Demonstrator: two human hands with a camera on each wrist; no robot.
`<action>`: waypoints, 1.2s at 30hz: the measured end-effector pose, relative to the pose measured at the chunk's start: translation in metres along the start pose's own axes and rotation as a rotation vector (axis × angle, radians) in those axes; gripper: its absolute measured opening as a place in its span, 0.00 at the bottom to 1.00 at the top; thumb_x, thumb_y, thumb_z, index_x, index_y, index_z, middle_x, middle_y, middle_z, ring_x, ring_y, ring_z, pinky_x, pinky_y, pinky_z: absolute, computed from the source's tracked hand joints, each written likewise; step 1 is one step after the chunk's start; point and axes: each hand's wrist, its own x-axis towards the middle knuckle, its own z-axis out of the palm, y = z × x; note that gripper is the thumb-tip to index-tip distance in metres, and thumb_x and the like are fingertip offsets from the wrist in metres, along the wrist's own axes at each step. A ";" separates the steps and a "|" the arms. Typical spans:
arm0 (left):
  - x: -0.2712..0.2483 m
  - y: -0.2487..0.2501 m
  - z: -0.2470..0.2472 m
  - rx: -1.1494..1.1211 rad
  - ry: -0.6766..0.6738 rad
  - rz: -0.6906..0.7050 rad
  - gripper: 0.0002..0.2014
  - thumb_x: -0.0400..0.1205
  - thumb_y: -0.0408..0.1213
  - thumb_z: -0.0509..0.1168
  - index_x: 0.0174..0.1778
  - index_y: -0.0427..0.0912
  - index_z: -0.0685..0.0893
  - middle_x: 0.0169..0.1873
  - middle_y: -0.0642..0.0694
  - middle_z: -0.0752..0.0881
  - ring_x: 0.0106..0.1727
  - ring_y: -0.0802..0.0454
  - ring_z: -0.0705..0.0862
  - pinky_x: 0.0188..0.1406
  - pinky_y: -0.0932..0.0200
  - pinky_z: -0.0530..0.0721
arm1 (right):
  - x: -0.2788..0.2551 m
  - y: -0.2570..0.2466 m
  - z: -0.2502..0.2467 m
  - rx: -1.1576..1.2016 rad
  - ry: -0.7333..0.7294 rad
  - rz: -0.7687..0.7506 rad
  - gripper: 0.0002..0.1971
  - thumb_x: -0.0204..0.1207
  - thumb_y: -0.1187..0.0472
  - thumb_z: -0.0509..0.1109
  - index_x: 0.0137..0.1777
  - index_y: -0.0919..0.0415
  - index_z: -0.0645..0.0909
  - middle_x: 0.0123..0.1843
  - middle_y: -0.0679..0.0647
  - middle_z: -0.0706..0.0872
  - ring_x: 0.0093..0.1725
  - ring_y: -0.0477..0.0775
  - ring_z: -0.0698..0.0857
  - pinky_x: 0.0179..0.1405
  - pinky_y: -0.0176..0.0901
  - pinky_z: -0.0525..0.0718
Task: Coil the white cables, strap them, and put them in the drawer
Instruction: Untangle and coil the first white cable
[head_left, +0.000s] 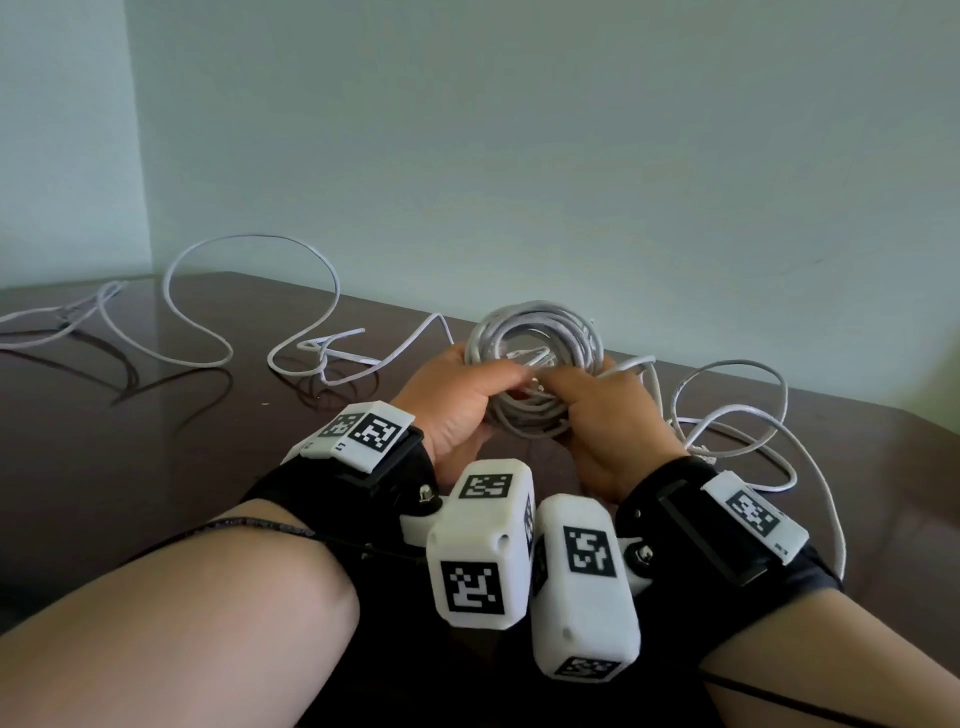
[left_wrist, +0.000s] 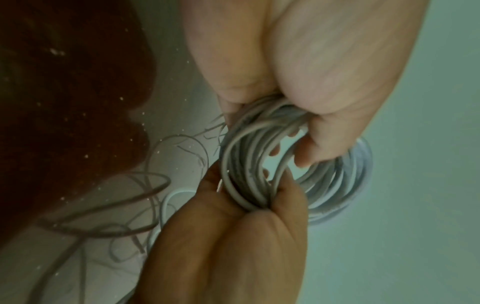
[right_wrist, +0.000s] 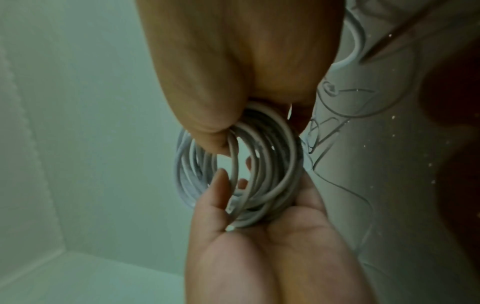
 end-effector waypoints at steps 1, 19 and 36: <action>0.001 0.000 -0.001 -0.018 0.029 0.011 0.06 0.78 0.22 0.62 0.39 0.35 0.82 0.35 0.37 0.85 0.37 0.45 0.86 0.39 0.55 0.86 | -0.001 0.002 0.000 -0.092 -0.008 -0.040 0.14 0.73 0.66 0.72 0.54 0.76 0.81 0.46 0.71 0.89 0.40 0.62 0.90 0.37 0.50 0.88; 0.006 0.014 -0.019 0.138 0.592 0.099 0.10 0.81 0.36 0.61 0.38 0.36 0.83 0.33 0.40 0.86 0.35 0.42 0.84 0.34 0.57 0.79 | 0.003 -0.003 0.002 0.094 -0.087 0.118 0.16 0.77 0.46 0.68 0.49 0.60 0.81 0.40 0.55 0.86 0.40 0.52 0.83 0.40 0.45 0.78; 0.007 0.009 -0.025 0.687 0.528 0.115 0.14 0.83 0.44 0.61 0.41 0.36 0.82 0.41 0.34 0.87 0.45 0.34 0.85 0.49 0.45 0.82 | 0.011 -0.014 -0.027 -0.177 0.201 0.012 0.11 0.75 0.70 0.58 0.39 0.60 0.81 0.26 0.53 0.78 0.25 0.50 0.75 0.26 0.39 0.75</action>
